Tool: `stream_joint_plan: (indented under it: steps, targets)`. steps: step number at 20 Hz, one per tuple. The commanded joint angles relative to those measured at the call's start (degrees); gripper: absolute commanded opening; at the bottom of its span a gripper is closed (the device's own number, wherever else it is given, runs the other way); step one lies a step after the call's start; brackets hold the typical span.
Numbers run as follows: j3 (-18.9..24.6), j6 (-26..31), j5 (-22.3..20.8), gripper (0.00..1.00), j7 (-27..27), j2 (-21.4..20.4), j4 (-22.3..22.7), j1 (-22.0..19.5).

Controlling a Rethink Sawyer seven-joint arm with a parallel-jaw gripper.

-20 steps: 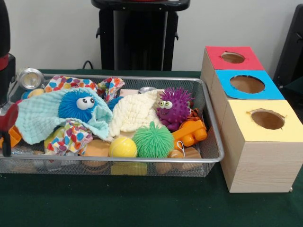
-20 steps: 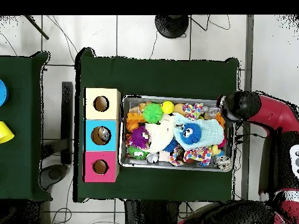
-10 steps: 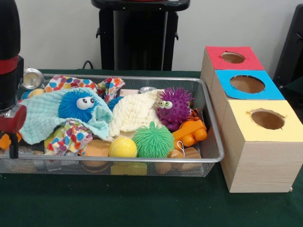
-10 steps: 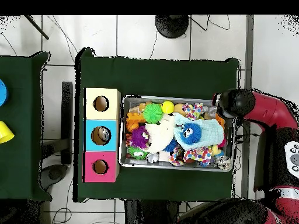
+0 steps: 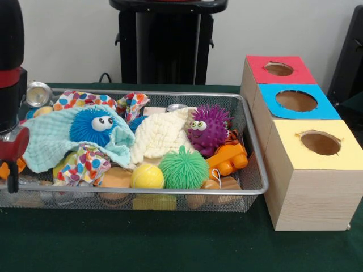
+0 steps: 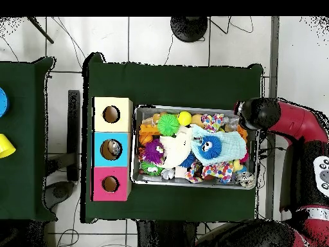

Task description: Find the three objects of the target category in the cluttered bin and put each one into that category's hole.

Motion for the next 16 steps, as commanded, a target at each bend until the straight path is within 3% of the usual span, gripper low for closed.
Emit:
stream_joint_plan:
  steps: [1, 11, 16]
  targets:
    - [1.0, -1.9, -1.7, 1.0, -3.4, -3.1, 6.5, 0.1]
    - [0.2, -2.7, -1.9, 1.0, -1.6, -4.5, 9.7, 0.3]
    - [-0.8, -6.2, -3.3, 1.0, 0.4, -4.8, 11.5, 0.7]
